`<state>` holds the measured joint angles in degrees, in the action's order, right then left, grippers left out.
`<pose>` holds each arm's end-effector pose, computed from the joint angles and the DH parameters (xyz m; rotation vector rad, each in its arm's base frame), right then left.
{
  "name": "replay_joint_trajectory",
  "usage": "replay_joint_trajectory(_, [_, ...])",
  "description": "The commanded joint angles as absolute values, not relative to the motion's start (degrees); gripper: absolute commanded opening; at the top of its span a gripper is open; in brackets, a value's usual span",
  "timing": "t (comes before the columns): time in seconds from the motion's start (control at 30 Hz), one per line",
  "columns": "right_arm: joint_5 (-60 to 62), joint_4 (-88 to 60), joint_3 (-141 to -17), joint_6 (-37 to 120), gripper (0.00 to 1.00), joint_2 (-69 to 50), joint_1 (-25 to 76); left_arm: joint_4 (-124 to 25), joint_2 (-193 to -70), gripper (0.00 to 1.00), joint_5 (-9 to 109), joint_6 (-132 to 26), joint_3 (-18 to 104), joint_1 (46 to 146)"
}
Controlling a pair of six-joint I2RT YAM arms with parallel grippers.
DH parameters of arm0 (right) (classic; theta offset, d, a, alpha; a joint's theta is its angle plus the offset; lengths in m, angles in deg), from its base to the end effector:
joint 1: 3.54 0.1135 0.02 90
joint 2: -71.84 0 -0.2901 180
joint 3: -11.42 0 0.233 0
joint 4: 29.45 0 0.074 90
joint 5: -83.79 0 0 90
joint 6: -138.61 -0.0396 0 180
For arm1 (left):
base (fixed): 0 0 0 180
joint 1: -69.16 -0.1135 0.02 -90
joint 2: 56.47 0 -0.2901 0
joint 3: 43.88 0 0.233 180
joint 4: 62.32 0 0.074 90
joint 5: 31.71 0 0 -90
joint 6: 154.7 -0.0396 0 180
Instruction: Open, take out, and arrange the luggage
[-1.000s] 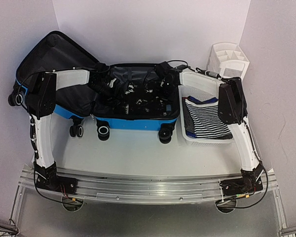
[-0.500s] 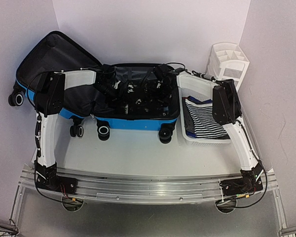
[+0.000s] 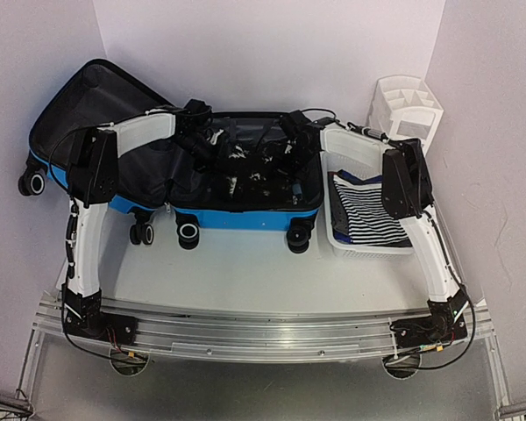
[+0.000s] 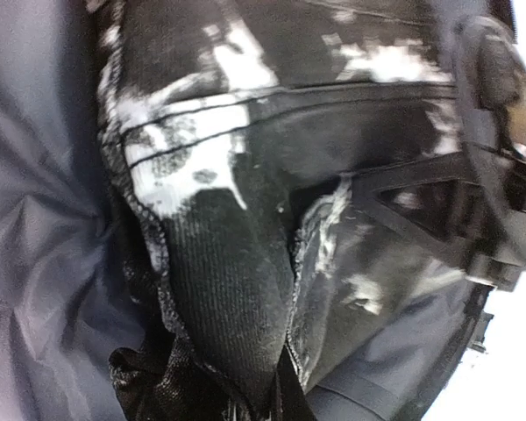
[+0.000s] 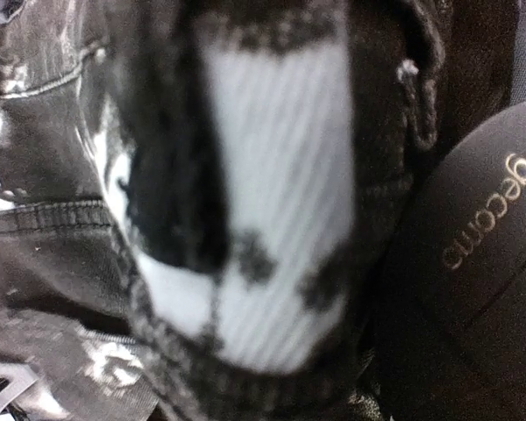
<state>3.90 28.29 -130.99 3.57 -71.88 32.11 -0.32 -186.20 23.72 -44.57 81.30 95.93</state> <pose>0.4387 0.3232 0.1829 0.1586 2.7580 0.6812 0.4185 -0.2363 0.2203 0.3459 2.8108 -1.0402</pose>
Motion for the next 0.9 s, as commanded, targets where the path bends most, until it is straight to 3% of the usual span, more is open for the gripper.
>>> replay_joint_trajectory(0.0, [5.60,23.79,-134.12,4.70,0.00,-67.84,34.08,1.28,-182.62,0.00,20.77,-48.41,88.83,96.23])
replay_joint_trajectory(0.43, [7.85,22.27,-143.60,3.51,0.00,-66.84,33.47,6.02,-177.41,0.00,24.49,-51.69,100.39,95.17])
replay_joint_trajectory(0.87, [10.54,17.41,-144.16,-1.49,0.00,-68.50,33.14,7.59,-175.11,0.00,24.52,-51.54,105.83,95.17])
